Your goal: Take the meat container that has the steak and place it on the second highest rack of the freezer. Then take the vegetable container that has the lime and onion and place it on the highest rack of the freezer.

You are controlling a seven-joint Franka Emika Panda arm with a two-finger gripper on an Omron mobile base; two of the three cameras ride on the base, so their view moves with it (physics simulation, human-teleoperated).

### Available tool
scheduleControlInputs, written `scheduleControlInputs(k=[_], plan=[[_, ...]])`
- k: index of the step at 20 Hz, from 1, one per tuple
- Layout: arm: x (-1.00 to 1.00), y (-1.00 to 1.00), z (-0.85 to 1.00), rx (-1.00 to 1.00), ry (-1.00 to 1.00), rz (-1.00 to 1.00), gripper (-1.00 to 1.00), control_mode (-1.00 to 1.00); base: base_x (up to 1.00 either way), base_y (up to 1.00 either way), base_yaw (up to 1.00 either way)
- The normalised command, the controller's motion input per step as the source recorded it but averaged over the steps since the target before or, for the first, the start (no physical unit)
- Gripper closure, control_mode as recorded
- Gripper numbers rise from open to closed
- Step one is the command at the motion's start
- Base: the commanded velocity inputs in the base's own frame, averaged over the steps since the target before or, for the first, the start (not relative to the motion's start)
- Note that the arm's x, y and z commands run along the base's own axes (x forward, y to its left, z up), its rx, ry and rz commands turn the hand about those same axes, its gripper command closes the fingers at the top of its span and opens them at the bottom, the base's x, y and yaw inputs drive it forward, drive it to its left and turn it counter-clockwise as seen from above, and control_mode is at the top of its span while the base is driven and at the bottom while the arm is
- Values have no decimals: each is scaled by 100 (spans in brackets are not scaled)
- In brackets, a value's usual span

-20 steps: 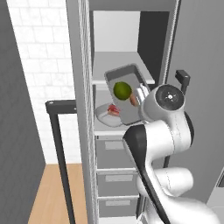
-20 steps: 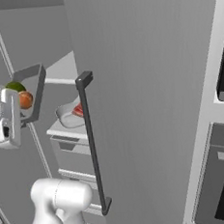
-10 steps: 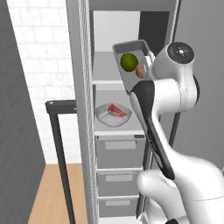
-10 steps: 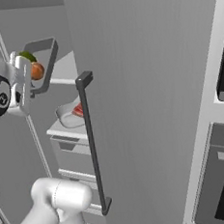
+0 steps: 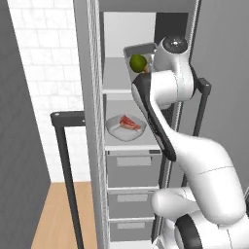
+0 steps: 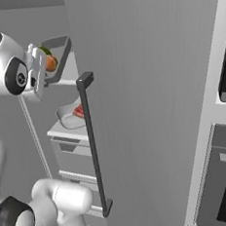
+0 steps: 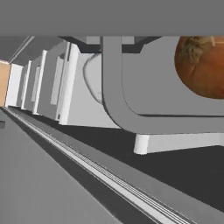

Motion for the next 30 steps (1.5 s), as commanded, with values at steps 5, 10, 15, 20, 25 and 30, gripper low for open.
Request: scheduleControlInputs(k=[5,10,15,20,25,30], plan=[[98,-10,-7,-1,0,-8,100,-100,0,0,0],[67,-13,-26,1,0,-2,100,-100,0,0,0],[57,-10,-30,1,0,0,100,-100,0,0,0],[73,-10,-9,0,0,-1,100,-100,0,0,0],[35,-3,0,0,0,-1,-100,-100,0,0,0],[-12,1,0,-1,-3,0,-100,-100,0,0,0]])
